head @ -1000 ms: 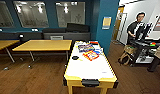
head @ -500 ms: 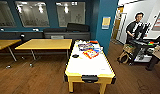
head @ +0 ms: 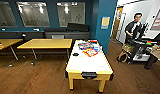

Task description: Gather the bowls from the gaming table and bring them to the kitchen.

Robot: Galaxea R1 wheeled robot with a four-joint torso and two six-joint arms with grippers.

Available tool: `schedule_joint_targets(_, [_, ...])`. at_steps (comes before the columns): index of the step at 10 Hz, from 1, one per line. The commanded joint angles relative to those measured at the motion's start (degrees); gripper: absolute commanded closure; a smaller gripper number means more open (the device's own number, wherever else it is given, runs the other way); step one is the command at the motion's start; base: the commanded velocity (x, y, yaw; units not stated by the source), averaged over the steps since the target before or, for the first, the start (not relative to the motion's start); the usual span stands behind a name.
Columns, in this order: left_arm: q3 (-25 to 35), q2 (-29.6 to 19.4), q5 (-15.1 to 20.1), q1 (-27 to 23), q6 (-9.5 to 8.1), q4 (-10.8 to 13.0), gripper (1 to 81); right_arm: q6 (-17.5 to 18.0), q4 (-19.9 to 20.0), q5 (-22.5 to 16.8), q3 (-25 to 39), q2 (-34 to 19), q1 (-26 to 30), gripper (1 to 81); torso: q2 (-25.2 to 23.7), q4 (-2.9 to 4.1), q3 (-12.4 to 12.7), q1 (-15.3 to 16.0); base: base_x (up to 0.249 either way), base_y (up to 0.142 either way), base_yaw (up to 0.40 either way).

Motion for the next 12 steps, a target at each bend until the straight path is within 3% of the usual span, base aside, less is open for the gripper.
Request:
schedule_joint_targets(1, [-0.3, -1.6, 1.4, -1.9, 0.15, 0.7, 81.1, -0.8, -0.9, -2.2, -2.5, -0.1, 1.9, 81.1, 0.0, 0.0, 0.0, 0.0, 0.0, 0.0, 0.0])
schedule_joint_targets(6, [-4.8, -1.8, 1.5, -1.9, -0.02, 0.4, 81.1, -0.8, -0.9, -2.3, -10.3, -0.5, 2.3, 81.1, 0.0, 0.0, 0.0, 0.0, 0.0, 0.0, 0.0])
schedule_joint_targets(12, [-4.8, -2.0, 0.9, -1.9, 0.15, 1.0, 81.1, -0.8, -0.8, -3.1, -9.6, -0.2, 2.6, 81.1, 0.0, 0.0, 0.0, 0.0, 0.0, 0.0, -0.019])
